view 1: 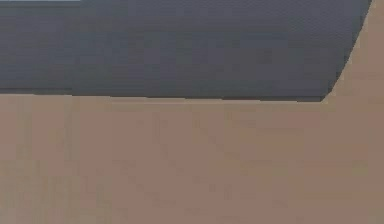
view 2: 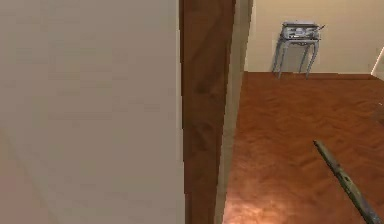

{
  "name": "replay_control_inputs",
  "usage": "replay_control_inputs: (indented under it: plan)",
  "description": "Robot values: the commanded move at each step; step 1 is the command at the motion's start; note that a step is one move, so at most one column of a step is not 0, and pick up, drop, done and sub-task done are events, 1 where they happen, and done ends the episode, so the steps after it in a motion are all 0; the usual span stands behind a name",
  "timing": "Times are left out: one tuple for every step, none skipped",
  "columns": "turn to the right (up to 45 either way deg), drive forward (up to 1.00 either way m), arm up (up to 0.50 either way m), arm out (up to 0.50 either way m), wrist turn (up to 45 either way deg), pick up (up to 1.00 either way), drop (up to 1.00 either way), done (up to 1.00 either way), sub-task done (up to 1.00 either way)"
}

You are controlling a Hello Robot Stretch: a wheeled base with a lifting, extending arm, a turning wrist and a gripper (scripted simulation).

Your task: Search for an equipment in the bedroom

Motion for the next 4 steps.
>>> replay_control_inputs:
  plan:
    - [-45.0,0.0,0.0,0.0,0.0,0.0,0.0,0.0,0.0]
    - [-45.0,0.0,0.0,0.0,0.0,0.0,0.0,0.0,0.0]
    - [-45.0,0.0,0.0,0.0,0.0,0.0,0.0,0.0,0.0]
    - [-12.0,0.0,0.0,0.0,0.0,0.0,0.0,0.0,0.0]
